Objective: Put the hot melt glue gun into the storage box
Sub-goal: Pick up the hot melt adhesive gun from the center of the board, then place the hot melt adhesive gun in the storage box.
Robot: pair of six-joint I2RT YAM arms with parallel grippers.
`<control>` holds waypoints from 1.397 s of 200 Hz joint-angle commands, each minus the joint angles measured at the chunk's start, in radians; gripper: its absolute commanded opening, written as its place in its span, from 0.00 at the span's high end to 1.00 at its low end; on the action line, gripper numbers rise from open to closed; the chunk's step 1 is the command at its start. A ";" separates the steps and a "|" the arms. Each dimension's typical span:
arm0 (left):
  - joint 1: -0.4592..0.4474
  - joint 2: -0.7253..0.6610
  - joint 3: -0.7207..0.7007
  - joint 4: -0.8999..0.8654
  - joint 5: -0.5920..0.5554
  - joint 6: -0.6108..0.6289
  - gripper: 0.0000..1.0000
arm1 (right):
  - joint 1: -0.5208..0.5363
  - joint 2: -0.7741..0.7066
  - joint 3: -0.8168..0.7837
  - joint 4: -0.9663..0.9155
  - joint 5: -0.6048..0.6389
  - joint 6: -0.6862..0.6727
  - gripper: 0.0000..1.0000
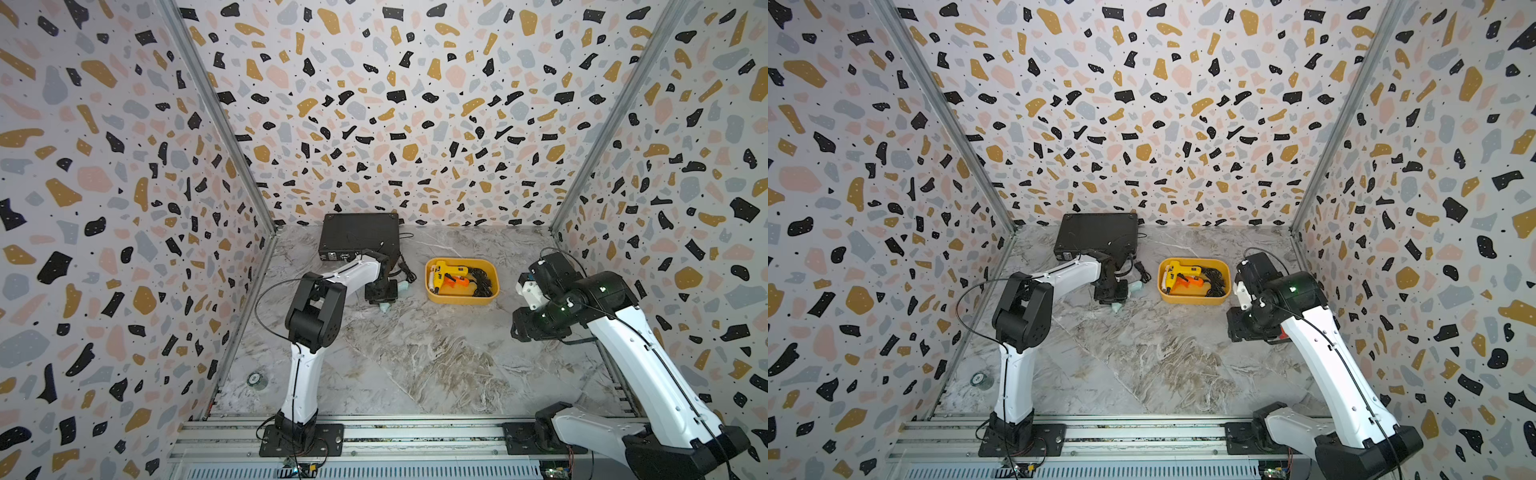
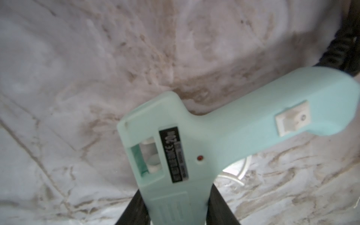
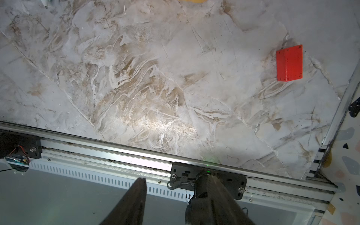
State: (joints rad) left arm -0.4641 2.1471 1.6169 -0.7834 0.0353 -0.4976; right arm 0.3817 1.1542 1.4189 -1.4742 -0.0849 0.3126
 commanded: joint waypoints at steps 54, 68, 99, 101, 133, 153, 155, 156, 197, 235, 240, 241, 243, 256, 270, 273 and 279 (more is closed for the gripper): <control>0.001 -0.278 -0.051 -0.170 -0.008 0.123 0.93 | -0.003 -0.038 0.024 -0.022 0.031 0.023 0.44; -0.009 -0.322 -0.011 -0.228 -0.016 0.147 0.94 | -0.003 -0.047 0.022 -0.019 0.037 0.023 0.44; -0.068 -0.343 0.123 -0.295 -0.008 0.210 0.94 | -0.003 -0.067 0.003 -0.012 0.050 0.024 0.44; -0.074 -0.340 0.132 -0.295 -0.007 0.214 0.94 | -0.003 -0.068 0.003 -0.011 0.050 0.023 0.44; -0.145 -0.236 0.302 -0.299 0.011 0.235 0.95 | -0.003 -0.096 0.006 -0.015 0.053 0.029 0.44; -0.182 -0.133 0.425 -0.302 0.018 0.246 0.95 | -0.003 -0.111 0.003 -0.024 0.050 0.035 0.44; -0.187 -0.122 0.439 -0.304 0.020 0.246 0.95 | -0.003 -0.113 0.002 -0.026 0.050 0.035 0.44; -0.189 -0.116 0.447 -0.306 0.020 0.246 0.95 | -0.003 -0.114 0.002 -0.028 0.050 0.034 0.44; -0.246 0.118 0.761 -0.377 0.012 0.271 0.96 | -0.003 -0.146 0.003 -0.056 0.053 0.034 0.44; -0.268 0.253 0.920 -0.409 0.019 0.278 0.96 | -0.003 -0.167 -0.010 -0.064 0.056 0.041 0.44; -0.269 0.258 0.924 -0.406 0.023 0.279 0.96 | -0.003 -0.169 -0.012 -0.063 0.056 0.045 0.44; -0.269 0.259 0.924 -0.405 0.023 0.279 0.96 | -0.003 -0.169 -0.013 -0.063 0.056 0.045 0.44; -0.271 0.260 0.925 -0.403 0.025 0.279 0.96 | -0.003 -0.170 -0.014 -0.062 0.056 0.047 0.44; -0.275 0.264 0.916 -0.387 0.034 0.285 0.96 | -0.003 -0.172 -0.019 -0.062 0.053 0.055 0.44; -0.280 0.272 0.911 -0.376 0.046 0.286 0.96 | -0.004 -0.173 -0.021 -0.061 0.050 0.060 0.44; -0.281 0.274 0.911 -0.374 0.047 0.285 0.96 | -0.003 -0.172 -0.021 -0.061 0.050 0.060 0.45; -0.283 0.277 0.912 -0.369 0.046 0.284 0.96 | -0.003 -0.171 -0.020 -0.061 0.050 0.058 0.45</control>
State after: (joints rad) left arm -0.7399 2.4191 2.4996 -1.1660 0.0639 -0.2272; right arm 0.3817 0.9924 1.4052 -1.5082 -0.0441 0.3553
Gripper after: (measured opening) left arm 0.405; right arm 0.556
